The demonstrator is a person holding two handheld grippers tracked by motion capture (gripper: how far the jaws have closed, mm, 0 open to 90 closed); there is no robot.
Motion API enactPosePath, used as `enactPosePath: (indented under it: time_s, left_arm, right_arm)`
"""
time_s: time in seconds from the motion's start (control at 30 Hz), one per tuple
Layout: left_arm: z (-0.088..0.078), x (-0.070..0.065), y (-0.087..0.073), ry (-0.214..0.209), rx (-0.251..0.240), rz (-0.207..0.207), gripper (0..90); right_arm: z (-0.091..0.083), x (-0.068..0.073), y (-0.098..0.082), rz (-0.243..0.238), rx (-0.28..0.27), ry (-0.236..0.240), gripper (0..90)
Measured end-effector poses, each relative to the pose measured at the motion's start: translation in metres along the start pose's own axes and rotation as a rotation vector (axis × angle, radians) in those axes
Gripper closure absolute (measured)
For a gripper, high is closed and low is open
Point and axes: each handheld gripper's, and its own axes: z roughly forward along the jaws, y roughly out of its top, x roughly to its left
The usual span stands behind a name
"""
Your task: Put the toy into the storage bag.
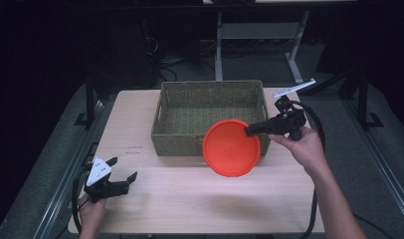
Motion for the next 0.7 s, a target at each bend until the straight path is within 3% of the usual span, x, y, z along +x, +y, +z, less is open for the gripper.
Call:
enactPosePath:
  time_s: [0.5,0.7]
  left_arm:
    - [0.0,-0.002,0.001,0.0,-0.008,-0.011,13.0]
    - [0.002,-0.001,0.0,-0.002,-0.005,-0.004,13.0]
  right_arm:
    - [0.011,0.0,0.041,-0.005,-0.006,0.016,81.8]
    - [0.013,-0.008,0.06,0.027,-0.038,0.011,81.8]
